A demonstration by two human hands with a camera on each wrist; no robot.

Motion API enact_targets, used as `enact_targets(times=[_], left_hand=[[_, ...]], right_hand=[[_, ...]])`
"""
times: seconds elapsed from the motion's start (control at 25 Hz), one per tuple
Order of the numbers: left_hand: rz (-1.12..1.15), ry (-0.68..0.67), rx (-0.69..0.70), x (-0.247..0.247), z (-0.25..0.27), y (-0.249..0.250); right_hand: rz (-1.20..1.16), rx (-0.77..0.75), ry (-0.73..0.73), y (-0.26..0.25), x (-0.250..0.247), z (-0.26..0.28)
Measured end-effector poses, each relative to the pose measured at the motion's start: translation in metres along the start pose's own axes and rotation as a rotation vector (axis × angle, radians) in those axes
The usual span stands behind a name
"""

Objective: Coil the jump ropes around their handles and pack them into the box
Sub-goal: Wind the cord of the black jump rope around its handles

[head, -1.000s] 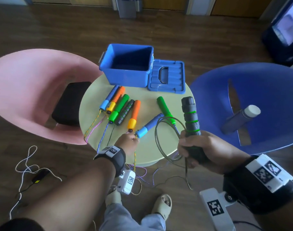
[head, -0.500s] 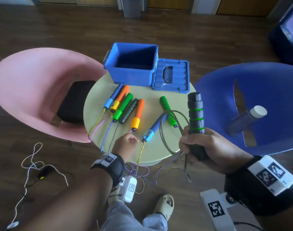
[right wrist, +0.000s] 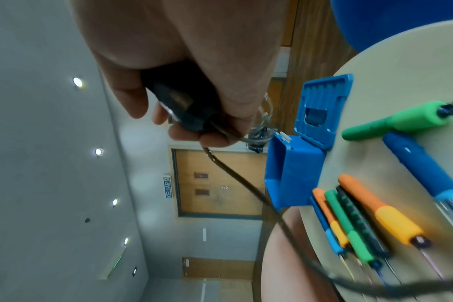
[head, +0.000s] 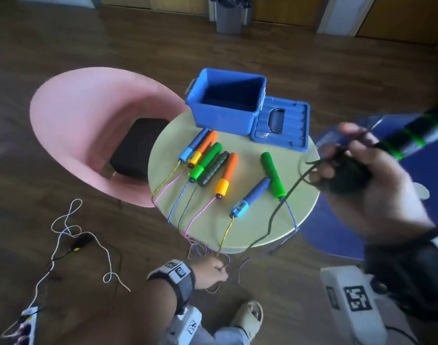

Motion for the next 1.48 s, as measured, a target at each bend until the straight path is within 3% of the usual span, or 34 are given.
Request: enact_targets(times=[0.08, 0.16, 0.32, 0.48, 0.56, 0.68, 0.76, 0.88, 0.96, 1.16, 1.32, 1.4, 1.48], left_hand=[[0.151, 0.096, -0.167, -0.004, 0.006, -0.046], [0.327, 0.183, -0.154, -0.014, 0.021, -0.061], [0.597, 0.367, 0.156, -0.057, 0.084, -0.003], [0.825, 0.432, 0.441, -0.097, 0.139, 0.071], [0.885, 0.490, 0.527, -0.114, 0.160, 0.092], [0.827, 0.523, 0.566, -0.129, 0.173, 0.096], [0.811, 0.516, 0.521, -0.133, 0.169, 0.079], [0.664, 0.479, 0.334, -0.118, 0.142, 0.045], [0.448, 0.409, 0.227, -0.096, 0.118, 0.028], [0.140, 0.116, 0.201, -0.041, 0.076, 0.034], [0.005, 0.114, 0.057, -0.030, 0.060, 0.022], [0.113, 0.159, 0.018, -0.029, 0.056, 0.010], [0.360, 0.222, 0.035, -0.029, 0.061, 0.006]], right_hand=[[0.183, 0.006, 0.040, -0.008, -0.015, -0.002], [0.433, 0.122, -0.003, 0.000, -0.019, 0.000], [0.799, 0.483, -0.246, 0.065, -0.005, 0.006], [1.159, 0.667, -0.569, 0.123, 0.019, 0.006], [1.120, 0.718, -0.661, 0.135, 0.032, 0.007], [1.045, 0.708, -0.613, 0.129, 0.039, 0.005], [0.932, 0.663, -0.506, 0.115, 0.040, 0.001], [0.620, 0.608, -0.392, 0.088, 0.043, -0.004], [0.480, 0.554, -0.346, 0.074, 0.042, -0.007], [0.239, 0.462, -0.250, 0.054, 0.036, -0.013], [0.235, 0.425, -0.231, 0.044, 0.025, -0.011], [0.338, 0.435, -0.224, 0.043, 0.015, -0.008], [0.484, 0.472, -0.230, 0.044, 0.007, -0.004]])
Point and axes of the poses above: each hand's wrist, its own z-axis away from the middle knuckle, its own x-axis out of the palm, y = z × x, the point moved 5 cm from there along -z, towards the middle knuckle, and after that the axes turned 12 degrees about -y, right-handed, at the moved point
